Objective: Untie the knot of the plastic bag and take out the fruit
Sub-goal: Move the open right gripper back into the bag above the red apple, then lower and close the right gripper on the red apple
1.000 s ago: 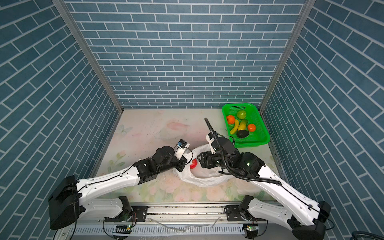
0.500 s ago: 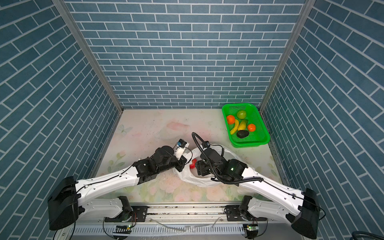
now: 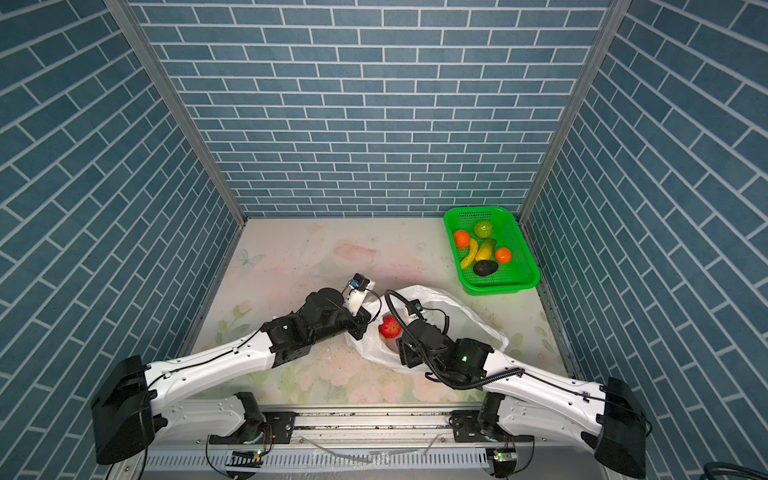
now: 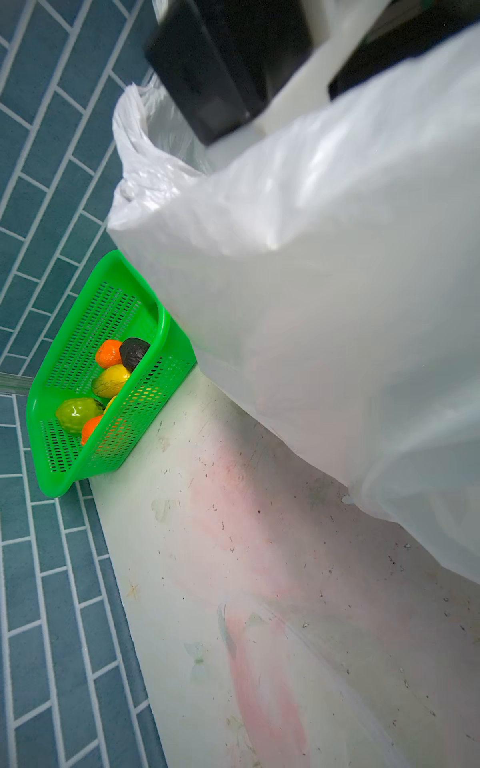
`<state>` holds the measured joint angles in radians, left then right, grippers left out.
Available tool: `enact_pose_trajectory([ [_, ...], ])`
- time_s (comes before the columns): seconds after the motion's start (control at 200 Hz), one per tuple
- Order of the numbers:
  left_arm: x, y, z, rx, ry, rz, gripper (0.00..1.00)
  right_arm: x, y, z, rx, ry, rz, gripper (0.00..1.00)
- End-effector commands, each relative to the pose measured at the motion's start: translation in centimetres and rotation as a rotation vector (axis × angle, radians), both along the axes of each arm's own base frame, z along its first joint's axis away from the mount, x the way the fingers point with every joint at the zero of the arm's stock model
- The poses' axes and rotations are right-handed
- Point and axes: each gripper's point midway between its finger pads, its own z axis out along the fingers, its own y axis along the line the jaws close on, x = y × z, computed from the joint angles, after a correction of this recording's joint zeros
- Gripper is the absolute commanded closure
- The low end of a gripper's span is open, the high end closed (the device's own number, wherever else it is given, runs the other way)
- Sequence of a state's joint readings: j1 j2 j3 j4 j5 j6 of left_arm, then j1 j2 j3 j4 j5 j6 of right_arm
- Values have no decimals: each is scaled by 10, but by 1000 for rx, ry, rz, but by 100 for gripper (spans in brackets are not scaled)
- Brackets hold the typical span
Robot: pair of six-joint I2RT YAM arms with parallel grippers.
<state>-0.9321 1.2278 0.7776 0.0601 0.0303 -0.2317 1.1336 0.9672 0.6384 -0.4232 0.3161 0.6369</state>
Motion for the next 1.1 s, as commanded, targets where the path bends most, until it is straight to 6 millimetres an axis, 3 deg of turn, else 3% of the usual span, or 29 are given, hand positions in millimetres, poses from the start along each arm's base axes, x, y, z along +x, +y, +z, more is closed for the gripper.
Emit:
enact_pose_trajectory([
  [0.0, 5, -5, 11, -19, -1, -7, 100, 1, -5, -16, 2, 15, -62, 30],
  [0.18, 5, -8, 23, -43, -16, -19, 100, 0, -11, -39, 8, 50, -108, 29],
  [0.385, -4, -12, 28, -69, -17, -76, 100, 17, -13, -38, 77, 60, -184, 25],
  [0.6, -6, -19, 28, -77, -18, -112, 100, 37, 8, -31, 204, 83, -229, 13],
  [0.845, -2, -28, 35, -84, -34, -128, 100, 48, 25, -42, 292, 129, -294, 7],
  [1.095, -6, -29, 29, -83, -16, -148, 100, 64, 20, -45, 287, 116, -397, 5],
])
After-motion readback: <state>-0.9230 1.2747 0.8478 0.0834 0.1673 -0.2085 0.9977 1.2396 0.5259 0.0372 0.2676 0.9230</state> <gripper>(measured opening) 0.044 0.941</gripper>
